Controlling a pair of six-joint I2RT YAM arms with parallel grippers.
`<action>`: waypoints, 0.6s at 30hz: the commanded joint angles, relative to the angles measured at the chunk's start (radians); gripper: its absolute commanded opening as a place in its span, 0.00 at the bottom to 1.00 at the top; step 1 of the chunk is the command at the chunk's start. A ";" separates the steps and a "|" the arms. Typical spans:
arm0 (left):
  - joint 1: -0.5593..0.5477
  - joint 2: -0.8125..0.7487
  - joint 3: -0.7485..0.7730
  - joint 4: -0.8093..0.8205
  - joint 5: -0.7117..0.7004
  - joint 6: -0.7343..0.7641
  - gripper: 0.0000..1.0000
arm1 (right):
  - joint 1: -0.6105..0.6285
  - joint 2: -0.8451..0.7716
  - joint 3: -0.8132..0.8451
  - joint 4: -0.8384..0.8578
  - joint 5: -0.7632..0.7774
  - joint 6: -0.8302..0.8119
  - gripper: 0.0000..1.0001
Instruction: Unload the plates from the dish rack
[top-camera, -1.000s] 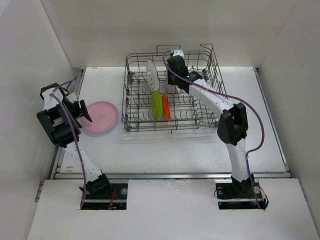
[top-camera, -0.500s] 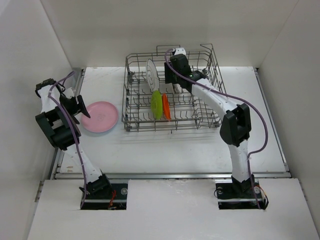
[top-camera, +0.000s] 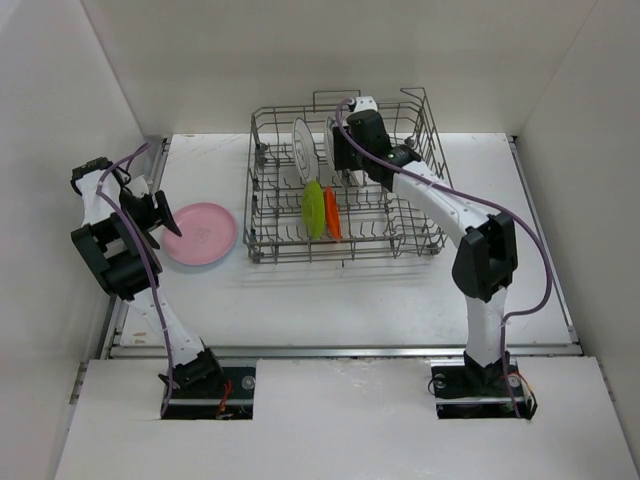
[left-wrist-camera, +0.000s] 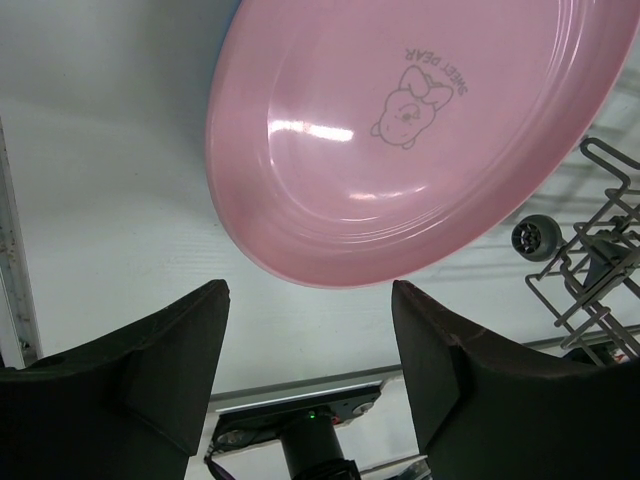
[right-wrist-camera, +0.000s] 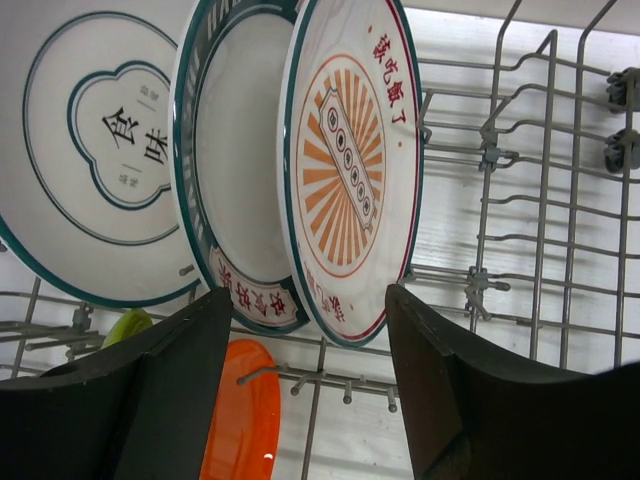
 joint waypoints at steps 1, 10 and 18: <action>-0.003 -0.056 0.027 -0.033 0.011 0.019 0.63 | -0.003 -0.069 -0.023 0.071 -0.022 -0.008 0.68; -0.003 -0.047 0.027 -0.033 0.011 0.009 0.64 | -0.003 0.060 0.066 0.049 0.021 -0.028 0.52; -0.003 -0.067 0.027 -0.033 0.011 0.009 0.64 | -0.012 0.154 0.160 0.023 0.008 -0.061 0.25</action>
